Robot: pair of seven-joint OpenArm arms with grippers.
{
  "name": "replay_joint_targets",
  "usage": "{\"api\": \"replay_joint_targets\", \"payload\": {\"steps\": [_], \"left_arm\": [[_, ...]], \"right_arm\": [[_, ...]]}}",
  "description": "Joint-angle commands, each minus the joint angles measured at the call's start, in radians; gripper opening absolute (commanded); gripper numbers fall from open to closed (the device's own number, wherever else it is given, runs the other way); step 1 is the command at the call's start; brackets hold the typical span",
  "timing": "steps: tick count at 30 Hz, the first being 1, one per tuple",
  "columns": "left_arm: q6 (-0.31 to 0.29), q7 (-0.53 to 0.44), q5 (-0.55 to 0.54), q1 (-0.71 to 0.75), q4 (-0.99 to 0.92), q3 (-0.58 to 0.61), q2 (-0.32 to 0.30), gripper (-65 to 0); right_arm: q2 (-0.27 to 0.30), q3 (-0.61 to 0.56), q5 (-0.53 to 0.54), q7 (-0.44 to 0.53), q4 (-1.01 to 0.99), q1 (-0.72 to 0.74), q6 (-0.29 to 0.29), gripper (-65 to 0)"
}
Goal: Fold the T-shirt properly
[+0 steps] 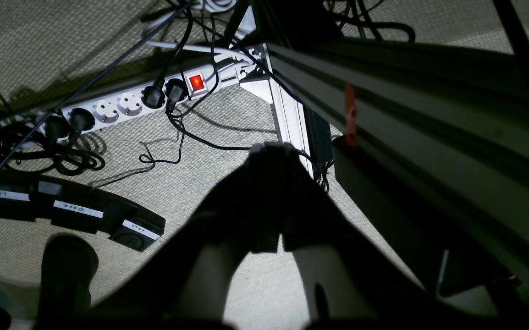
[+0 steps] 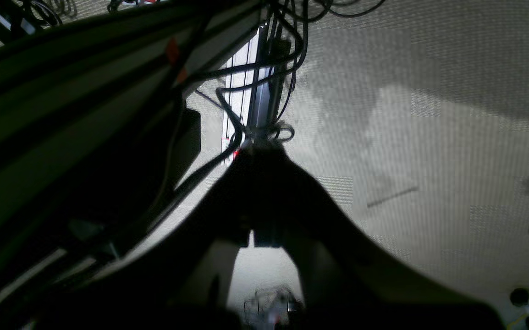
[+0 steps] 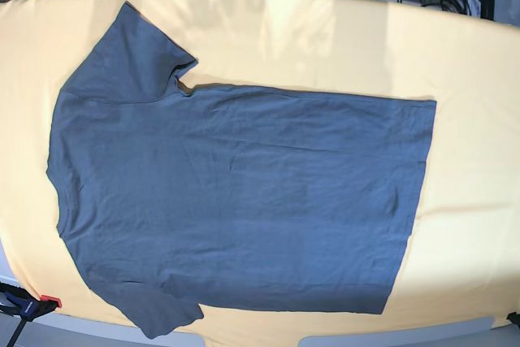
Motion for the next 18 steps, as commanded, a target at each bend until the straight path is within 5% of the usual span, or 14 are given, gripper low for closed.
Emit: {"api": "replay_joint_targets", "payload": {"steps": [1,4,7,11,14,18], "left_arm": [[-0.036,0.039,0.022,0.005,0.005,0.0,0.002,-65.0],[-0.102,0.108,0.063,0.021,0.022,0.0,-0.002,-65.0],[-0.106,0.109,0.092,0.076,0.088,0.0,-0.006,-65.0],[-0.107,0.118,0.124,0.179,0.238,0.0,-0.031,-65.0],[-0.107,0.157,0.117,0.266,0.387,0.0,-0.079,-65.0],[-0.107,0.208,0.118,0.383,0.605,0.0,-0.158,-65.0]], "right_arm": [[0.006,-0.001,-0.021,-0.04,0.01,-0.004,0.014,-65.0],[0.009,-0.001,-0.094,-0.074,0.04,-0.037,0.012,-65.0],[0.012,-0.001,-0.124,-0.075,0.128,-0.111,0.022,-65.0],[0.044,-0.001,-0.116,-0.089,0.306,-0.24,0.117,-65.0],[0.068,-0.001,-0.116,-0.159,0.473,-0.338,0.186,-65.0],[0.114,-0.001,-0.085,-0.21,0.695,-0.478,0.193,-65.0]]}}
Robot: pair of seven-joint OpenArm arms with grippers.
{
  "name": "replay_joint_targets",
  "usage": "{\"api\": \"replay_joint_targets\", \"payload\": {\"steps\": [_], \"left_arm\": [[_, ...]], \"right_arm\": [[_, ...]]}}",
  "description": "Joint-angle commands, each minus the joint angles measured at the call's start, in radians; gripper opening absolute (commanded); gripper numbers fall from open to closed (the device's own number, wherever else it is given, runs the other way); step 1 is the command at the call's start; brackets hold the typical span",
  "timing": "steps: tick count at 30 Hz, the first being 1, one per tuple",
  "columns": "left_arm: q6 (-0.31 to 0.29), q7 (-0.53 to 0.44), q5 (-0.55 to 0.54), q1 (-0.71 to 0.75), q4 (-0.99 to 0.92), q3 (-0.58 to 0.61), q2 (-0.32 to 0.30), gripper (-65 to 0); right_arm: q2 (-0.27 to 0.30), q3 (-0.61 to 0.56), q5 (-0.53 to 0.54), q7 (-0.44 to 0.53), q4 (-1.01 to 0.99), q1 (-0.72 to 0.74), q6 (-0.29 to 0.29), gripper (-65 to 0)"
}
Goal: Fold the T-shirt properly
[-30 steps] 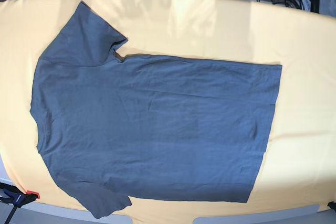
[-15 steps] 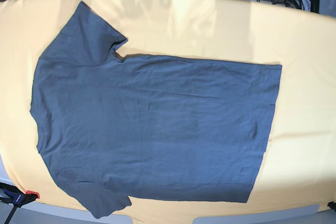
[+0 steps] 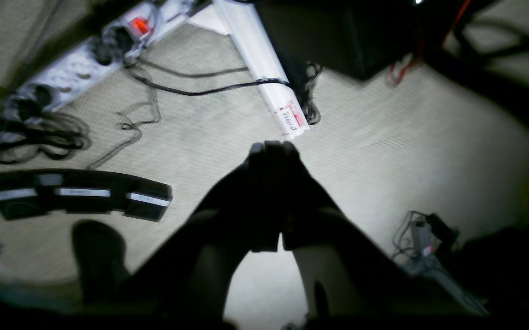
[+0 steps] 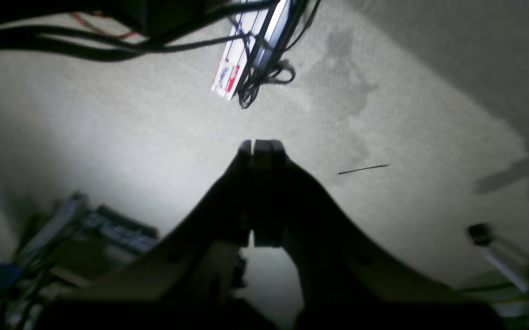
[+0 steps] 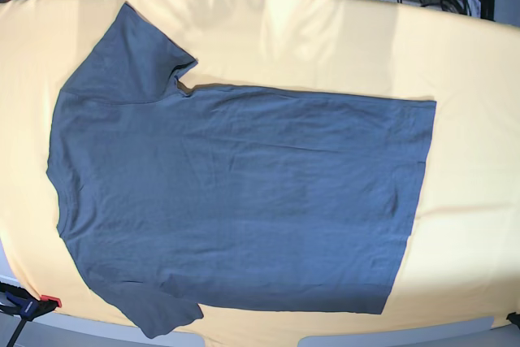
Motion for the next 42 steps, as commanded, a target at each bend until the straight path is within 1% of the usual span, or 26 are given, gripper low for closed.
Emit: {"api": "replay_joint_targets", "payload": {"steps": [1,5,8,11,15,16,18,20,23,24,26,30,34,35,38,42], "left_arm": [[-0.013,0.004,-0.009,0.038,0.056,0.002,-0.016,-65.0],[-0.005,0.051,-0.008,0.142,0.248,0.002,-0.117,-65.0],[0.054,0.091,0.017,0.214,0.384,0.002,-0.196,-65.0],[0.087,0.165,0.069,0.286,0.517,0.002,-0.275,-65.0],[0.093,0.253,0.078,0.387,0.702,0.001,-0.373,-65.0],[0.093,0.27,0.081,0.412,0.748,0.001,-0.399,-65.0],[0.103,0.3,0.11,0.464,0.838,0.0,-0.449,-65.0],[0.145,0.323,0.155,0.516,0.925,0.0,-0.494,-65.0],[0.215,0.354,0.242,0.591,1.042,0.0,-0.561,-65.0],[0.241,0.368,0.274,0.613,1.075,0.0,-0.58,-65.0],[0.285,0.386,0.348,0.652,1.129,0.0,-0.612,-65.0],[0.346,0.434,0.502,0.698,1.181,0.0,-0.63,-65.0],[0.41,0.497,0.63,0.696,1.206,-0.019,-0.636,-65.0],[0.419,0.5,0.648,0.697,1.215,-0.034,-0.636,-65.0],[0.422,0.498,0.647,0.697,1.239,-0.106,-0.636,-65.0],[0.422,0.497,0.645,0.697,1.259,-0.211,-0.636,-65.0]], "right_arm": [[0.022,0.001,0.018,-0.005,0.054,-0.051,0.009,-65.0],[0.076,0.001,0.033,-0.019,0.239,-0.185,0.001,-65.0],[0.109,0.001,0.033,-0.069,0.367,-0.274,-0.03,-65.0],[0.138,0.001,0.025,-0.108,0.487,-0.358,-0.066,-65.0],[0.169,0.001,0.017,-0.11,0.649,-0.48,-0.082,-65.0],[0.174,0.001,0.01,-0.117,0.687,-0.509,-0.095,-65.0],[0.19,0.001,-0.04,-0.132,0.759,-0.562,-0.124,-65.0],[0.211,0.003,-0.089,-0.14,0.822,-0.615,-0.164,-65.0],[0.251,0.003,-0.135,-0.143,0.905,-0.617,-0.21,-65.0],[0.259,0.003,-0.139,-0.164,0.93,-0.617,-0.224,-65.0],[0.27,0.003,-0.137,-0.238,0.954,-0.617,-0.237,-65.0],[0.27,0.006,-0.205,-0.234,0.977,-0.617,-0.267,-65.0],[0.285,0.019,-0.299,-0.214,1.008,-0.617,-0.331,-65.0],[0.292,0.024,-0.313,-0.212,1.024,-0.617,-0.349,-65.0],[0.306,0.054,-0.346,-0.211,1.079,-0.617,-0.401,-65.0],[0.306,0.13,-0.348,-0.208,1.079,-0.617,-0.405,-65.0]]}}
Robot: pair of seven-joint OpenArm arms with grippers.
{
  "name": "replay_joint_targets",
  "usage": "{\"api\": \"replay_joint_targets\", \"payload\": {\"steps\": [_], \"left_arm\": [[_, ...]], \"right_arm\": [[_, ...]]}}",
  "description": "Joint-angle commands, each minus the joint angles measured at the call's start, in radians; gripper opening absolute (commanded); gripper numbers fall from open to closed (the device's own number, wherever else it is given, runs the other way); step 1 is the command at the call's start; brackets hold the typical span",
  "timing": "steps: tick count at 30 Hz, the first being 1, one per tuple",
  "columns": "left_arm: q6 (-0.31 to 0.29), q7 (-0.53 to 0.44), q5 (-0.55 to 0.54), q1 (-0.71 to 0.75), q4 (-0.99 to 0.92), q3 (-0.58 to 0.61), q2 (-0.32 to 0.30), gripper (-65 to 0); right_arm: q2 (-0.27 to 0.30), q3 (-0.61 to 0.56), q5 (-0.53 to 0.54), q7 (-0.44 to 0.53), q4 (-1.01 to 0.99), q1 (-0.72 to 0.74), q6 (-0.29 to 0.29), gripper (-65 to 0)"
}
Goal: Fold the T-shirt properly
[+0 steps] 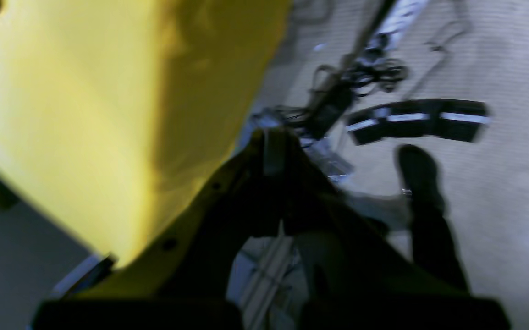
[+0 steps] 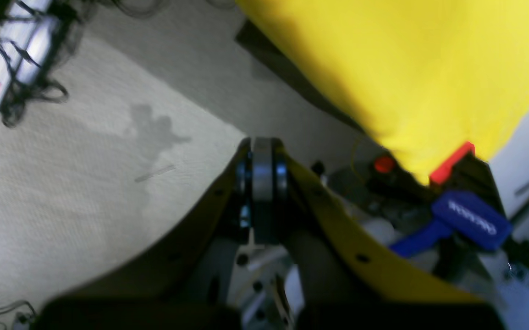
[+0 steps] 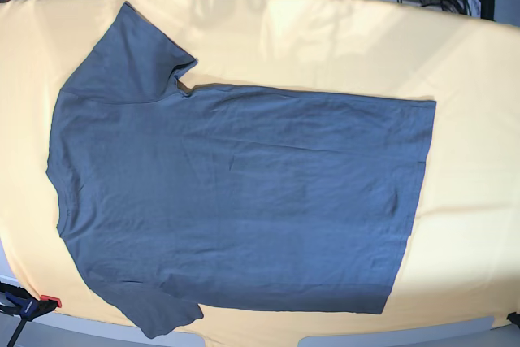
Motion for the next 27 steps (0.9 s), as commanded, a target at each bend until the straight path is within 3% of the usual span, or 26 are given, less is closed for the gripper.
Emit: {"api": "replay_joint_targets", "payload": {"steps": [1,7,11,15,18,21,24,27], "left_arm": [[0.008,0.0,0.01,0.014,0.028,-0.026,-0.003,-65.0],[0.009,-0.039,0.006,0.013,0.084,-0.189,-0.004,-65.0],[0.009,-0.084,-0.001,0.01,0.084,-0.292,-0.003,-65.0],[0.004,-0.195,-0.06,0.003,0.084,-0.39,-0.004,-65.0],[-0.036,-0.246,-0.121,-0.047,0.084,-0.442,-0.004,-65.0],[-0.089,-0.295,-0.165,-0.124,0.084,-0.462,-0.005,-65.0],[-0.193,-0.383,-0.246,-0.198,0.084,-0.462,-0.026,-65.0],[-0.285,-0.471,-0.261,-0.267,0.043,-0.462,-0.077,-65.0]], "right_arm": [[0.005,0.028,-0.013,0.014,0.013,-0.015,-0.009,-65.0],[0.005,0.161,-0.019,0.144,0.013,-0.015,0.008,-65.0],[0.006,0.23,-0.019,0.145,0.013,-0.004,0.03,-65.0],[0.033,0.29,0.05,0.197,0.013,0.083,0.097,-65.0],[0.079,0.297,0.119,0.233,0.013,0.17,0.181,-65.0],[0.11,0.298,0.163,0.242,0.013,0.263,0.222,-65.0],[0.122,0.298,0.205,0.257,0.013,0.327,0.253,-65.0],[0.121,0.297,0.258,0.271,0.013,0.364,0.292,-65.0]]}}
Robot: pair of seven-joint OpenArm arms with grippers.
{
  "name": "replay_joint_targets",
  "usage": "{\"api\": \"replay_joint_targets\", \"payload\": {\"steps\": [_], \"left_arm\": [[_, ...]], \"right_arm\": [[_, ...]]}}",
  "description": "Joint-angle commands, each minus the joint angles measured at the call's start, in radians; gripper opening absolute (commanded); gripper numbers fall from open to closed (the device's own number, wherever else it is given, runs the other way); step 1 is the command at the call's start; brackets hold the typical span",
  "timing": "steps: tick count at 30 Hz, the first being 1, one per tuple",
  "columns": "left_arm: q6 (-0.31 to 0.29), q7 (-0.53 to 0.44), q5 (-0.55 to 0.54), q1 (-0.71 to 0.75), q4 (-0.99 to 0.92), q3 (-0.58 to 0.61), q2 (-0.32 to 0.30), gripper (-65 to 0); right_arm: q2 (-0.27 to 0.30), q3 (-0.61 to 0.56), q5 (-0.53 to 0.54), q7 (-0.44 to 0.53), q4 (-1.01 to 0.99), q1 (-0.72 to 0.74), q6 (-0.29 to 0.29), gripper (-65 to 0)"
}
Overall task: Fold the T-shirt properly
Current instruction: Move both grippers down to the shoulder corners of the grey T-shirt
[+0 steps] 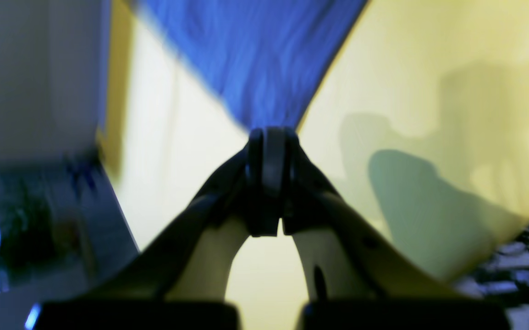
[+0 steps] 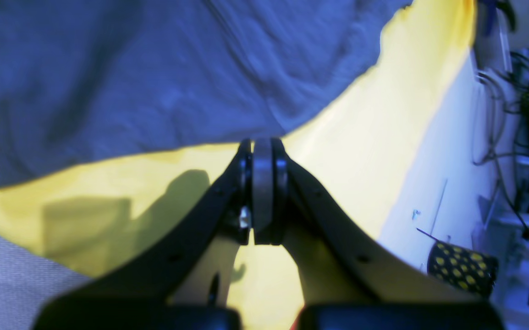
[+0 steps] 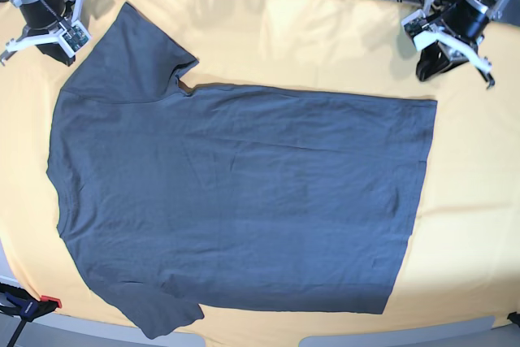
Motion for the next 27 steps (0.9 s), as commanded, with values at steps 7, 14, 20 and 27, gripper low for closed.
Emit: {"api": "replay_joint_targets", "payload": {"steps": [7,14,20,27], "left_arm": [[-0.167,-0.219,-0.049,-0.16,-0.261,0.006,-0.175,-59.7],[-0.336,-0.376,-0.089,-0.269,-0.42,0.006,-0.246,-32.1],[-0.352,-0.461,-0.062,-0.287,-0.479,0.012,-0.285,-31.8],[-0.274,-0.503,0.108,-0.298,-0.507,0.118,-0.319,-31.8]], "right_arm": [[0.008,0.008,0.025,0.016,0.013,0.008,0.008,-65.0],[0.007,0.008,0.025,0.013,0.013,0.008,0.003,-65.0],[0.005,0.008,0.025,0.013,0.013,0.008,0.003,-65.0],[0.005,0.008,0.026,0.012,0.013,0.008,0.002,-65.0]]}}
